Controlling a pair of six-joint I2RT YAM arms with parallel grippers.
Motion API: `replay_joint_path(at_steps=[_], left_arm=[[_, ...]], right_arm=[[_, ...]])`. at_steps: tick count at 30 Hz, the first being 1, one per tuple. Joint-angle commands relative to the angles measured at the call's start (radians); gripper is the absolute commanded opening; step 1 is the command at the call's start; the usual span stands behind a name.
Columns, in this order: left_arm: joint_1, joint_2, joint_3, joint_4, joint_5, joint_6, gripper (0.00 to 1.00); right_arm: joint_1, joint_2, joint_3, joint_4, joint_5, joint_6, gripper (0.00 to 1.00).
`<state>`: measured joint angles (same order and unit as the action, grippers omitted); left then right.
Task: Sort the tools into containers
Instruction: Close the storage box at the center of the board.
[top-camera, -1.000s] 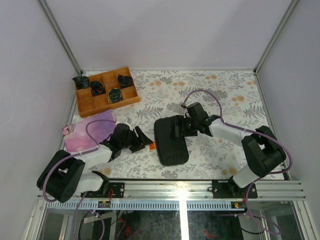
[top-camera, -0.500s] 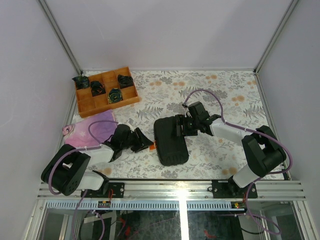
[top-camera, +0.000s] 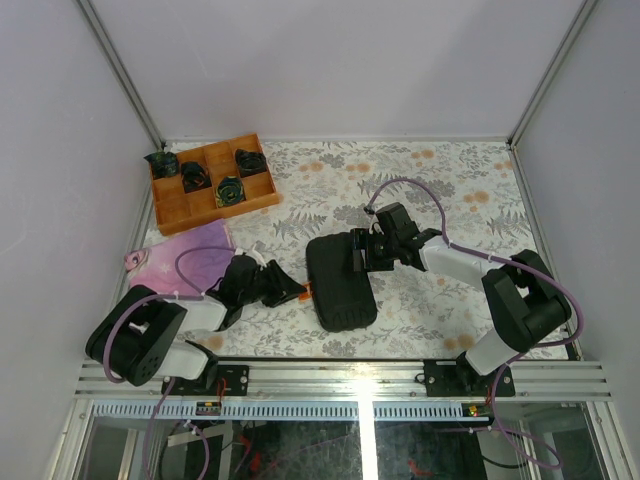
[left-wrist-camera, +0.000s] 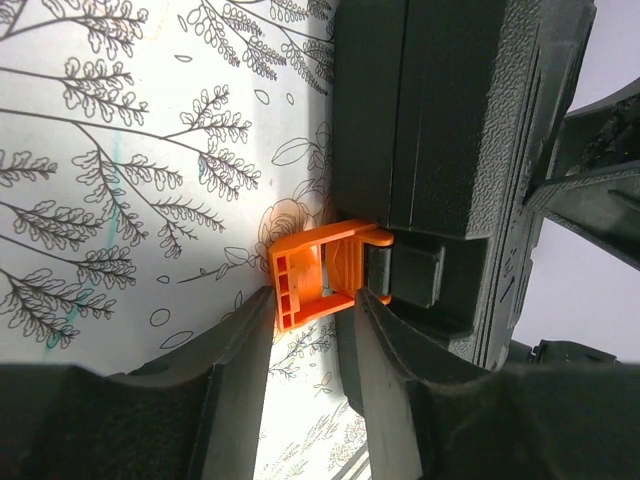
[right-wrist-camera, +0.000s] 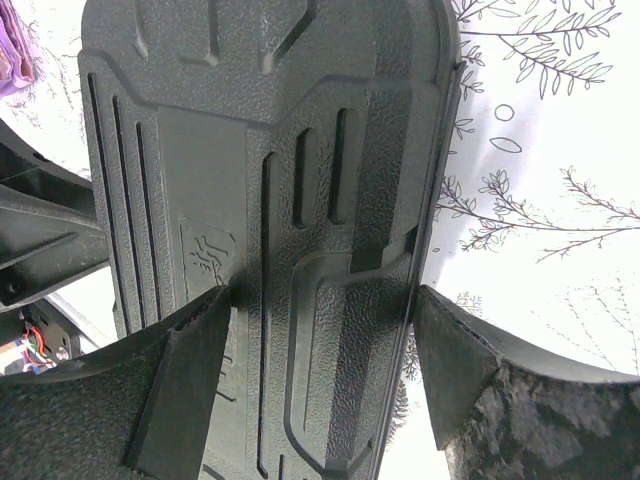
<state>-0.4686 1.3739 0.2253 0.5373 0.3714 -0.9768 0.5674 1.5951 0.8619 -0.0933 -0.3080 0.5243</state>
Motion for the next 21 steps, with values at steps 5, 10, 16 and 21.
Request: replay_joint_path(at_steps=[5, 10, 16, 21], left_arm=[[-0.003, -0.011, -0.051, 0.241, 0.041, -0.044, 0.35], [-0.002, -0.057, -0.045, 0.256, 0.046, -0.035, 0.35], [-0.002, -0.078, -0.038, 0.238, 0.048, -0.022, 0.33], [-0.002, -0.080, -0.040, 0.224, 0.035, -0.022, 0.29]], right_arm=[[0.005, 0.061, -0.026, -0.092, 0.102, -0.078, 0.54], [0.005, 0.058, -0.029, -0.094, 0.106, -0.079, 0.53], [0.005, 0.059, -0.034, -0.092, 0.106, -0.075, 0.53], [0.005, 0.060, -0.034, -0.093, 0.101, -0.074, 0.52]])
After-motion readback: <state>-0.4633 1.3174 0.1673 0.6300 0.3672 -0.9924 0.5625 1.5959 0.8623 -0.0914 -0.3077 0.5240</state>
